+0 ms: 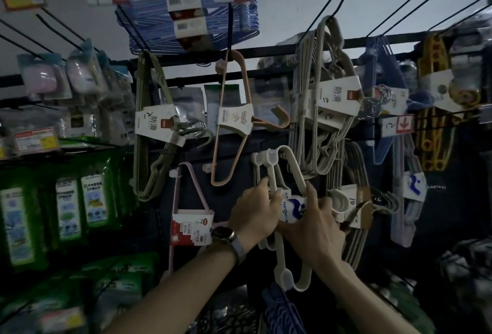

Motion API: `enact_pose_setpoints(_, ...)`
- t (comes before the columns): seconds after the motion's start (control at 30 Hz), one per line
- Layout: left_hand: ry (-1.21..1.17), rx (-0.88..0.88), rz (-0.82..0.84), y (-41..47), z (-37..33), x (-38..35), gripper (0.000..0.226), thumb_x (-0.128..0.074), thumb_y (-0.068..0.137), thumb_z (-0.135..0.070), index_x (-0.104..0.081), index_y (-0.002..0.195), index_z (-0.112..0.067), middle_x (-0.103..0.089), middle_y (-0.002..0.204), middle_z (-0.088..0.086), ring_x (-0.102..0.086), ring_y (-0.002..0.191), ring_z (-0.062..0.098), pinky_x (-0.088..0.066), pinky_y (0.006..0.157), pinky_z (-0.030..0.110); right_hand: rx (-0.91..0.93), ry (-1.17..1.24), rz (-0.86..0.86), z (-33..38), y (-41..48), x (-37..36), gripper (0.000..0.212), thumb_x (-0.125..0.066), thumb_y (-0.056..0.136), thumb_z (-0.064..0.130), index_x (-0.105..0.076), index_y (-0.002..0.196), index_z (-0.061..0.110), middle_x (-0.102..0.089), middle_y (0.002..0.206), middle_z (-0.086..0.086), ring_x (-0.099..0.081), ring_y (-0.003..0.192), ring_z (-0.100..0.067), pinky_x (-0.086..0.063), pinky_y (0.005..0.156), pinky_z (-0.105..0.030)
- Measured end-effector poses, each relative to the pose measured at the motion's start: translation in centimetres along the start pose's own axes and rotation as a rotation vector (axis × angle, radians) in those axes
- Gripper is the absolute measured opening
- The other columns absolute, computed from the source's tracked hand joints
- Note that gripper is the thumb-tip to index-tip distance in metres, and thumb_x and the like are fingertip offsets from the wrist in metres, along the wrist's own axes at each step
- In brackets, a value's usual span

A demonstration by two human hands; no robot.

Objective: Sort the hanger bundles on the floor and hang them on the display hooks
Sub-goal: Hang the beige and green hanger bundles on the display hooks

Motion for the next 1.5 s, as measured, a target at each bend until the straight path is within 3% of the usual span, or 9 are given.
enact_pose_setpoints(0.1, -0.049, 0.033, -0.004, 1.0, 0.8, -1.2, 0.031, -0.057, 0.099, -0.039, -0.053, 0.128, -0.028, -0.071, 0.1, -0.002, -0.068, 0.097, 0.028, -0.057, 0.084, 0.046, 0.03, 0.012, 0.025, -0.7, 1.3, -1.3, 0.113, -0.076, 0.071, 0.074, -0.017, 0.16, 0.036, -0.041, 0.137, -0.002, -0.061, 0.115, -0.03, -0.043, 0.069, -0.037)
enact_pose_setpoints(0.17, -0.083, 0.061, -0.012, 1.5, 1.4, -1.9, 0.04, -0.064, 0.097, -0.031, -0.052, 0.136, -0.027, -0.073, 0.102, -0.002, -0.069, 0.1, 0.026, -0.057, 0.088, 0.043, 0.042, -0.002, 0.059, -0.9, 2.5, -2.6, 0.114, -0.076, 0.074, 0.07, -0.012, 0.161, 0.035, -0.035, 0.146, -0.005, -0.058, 0.121, -0.031, -0.049, 0.073, -0.039)
enact_pose_setpoints(0.43, 0.01, 0.101, -0.085, 4.9, 3.9, -5.0, 0.047, -0.059, 0.097, -0.021, -0.049, 0.144, -0.026, -0.072, 0.118, 0.002, -0.066, 0.112, 0.028, -0.055, 0.092, 0.045, 0.004, 0.104, 0.116, -1.6, 6.8, -7.3, 0.103, -0.066, 0.086, 0.066, -0.004, 0.164, 0.037, -0.026, 0.152, -0.007, -0.052, 0.13, -0.034, -0.053, 0.085, -0.045)
enact_pose_setpoints(0.67, 0.066, 0.07, -0.159, 6.0, 5.9, -7.9, 0.071, -0.06, 0.1, -0.023, -0.024, 0.161, -0.036, -0.063, 0.139, -0.001, -0.061, 0.124, 0.023, -0.053, 0.098, 0.041, 0.015, 0.171, 0.033, -2.8, 8.4, -11.4, 0.089, -0.053, 0.094, 0.067, 0.0, 0.162, 0.044, -0.021, 0.157, -0.006, -0.051, 0.13, -0.037, -0.044, 0.067, -0.039)
enact_pose_setpoints(0.9, -0.003, 0.006, -0.23, 6.3, 8.0, -9.6, 0.06, -0.053, 0.105, -0.033, -0.028, 0.159, -0.04, -0.057, 0.143, -0.01, -0.059, 0.125, 0.008, -0.052, 0.101, 0.035, 0.062, 0.21, -0.017, -3.6, 8.7, -13.5, 0.09, -0.055, 0.093, 0.069, -0.003, 0.163, 0.044, -0.014, 0.16, -0.001, -0.046, 0.137, -0.036, -0.039, 0.058, -0.034)
enact_pose_setpoints(1.13, -0.028, 0.008, -0.217, 5.9, 8.8, -9.3, 0.068, -0.057, 0.102, -0.018, -0.028, 0.16, -0.04, -0.056, 0.144, -0.015, -0.053, 0.128, -0.001, -0.034, 0.098, 0.0, 0.011, 0.207, 0.009, -3.2, 8.5, -13.9, 0.096, -0.061, 0.087, 0.067, -0.002, 0.16, 0.049, -0.02, 0.16, 0.0, -0.044, 0.141, -0.032, -0.041, 0.064, -0.034)
enact_pose_setpoints(1.3, -0.077, -0.037, -0.143, 4.4, 9.0, -9.1, 0.06, -0.051, 0.104, -0.018, -0.033, 0.159, -0.037, -0.056, 0.146, -0.014, -0.053, 0.13, -0.002, -0.046, 0.107, 0.023, 0.005, 0.202, 0.044, -3.2, 8.1, -13.2, 0.103, -0.071, 0.084, 0.054, 0.0, 0.159, 0.05, -0.02, 0.16, -0.001, -0.041, 0.143, -0.033, -0.042, 0.062, -0.035)
enact_pose_setpoints(1.4, -0.066, -0.005, -0.122, 3.3, 8.5, -8.9, 0.055, -0.049, 0.105, -0.02, -0.036, 0.157, -0.034, -0.054, 0.149, -0.011, -0.051, 0.133, 0.002, -0.043, 0.111, 0.025, 0.043, 0.175, 0.061, -3.1, 7.7, -12.6, 0.104, -0.069, 0.086, 0.046, 0.005, 0.159, 0.048, -0.011, 0.165, 0.004, -0.04, 0.144, -0.033, -0.044, 0.063, -0.037)
enact_pose_setpoints(1.5, -0.077, -0.015, -0.019, 1.9, 7.7, -8.0, 0.047, -0.049, 0.102, -0.017, -0.047, 0.146, -0.033, -0.062, 0.138, -0.007, -0.058, 0.122, 0.011, -0.047, 0.102, 0.025, 0.093, 0.101, 0.145, -3.6, 7.2, -11.6, 0.112, -0.068, 0.086, 0.051, 0.016, 0.16, 0.043, 0.001, 0.171, 0.01, -0.044, 0.143, -0.03, -0.044, 0.064, -0.036)
Point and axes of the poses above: each hand's wrist, its own y-axis towards the middle knuckle, its own x-axis out of the back of the hand, z = x × y, the point moved 2 cm from there along y, towards the middle knuckle
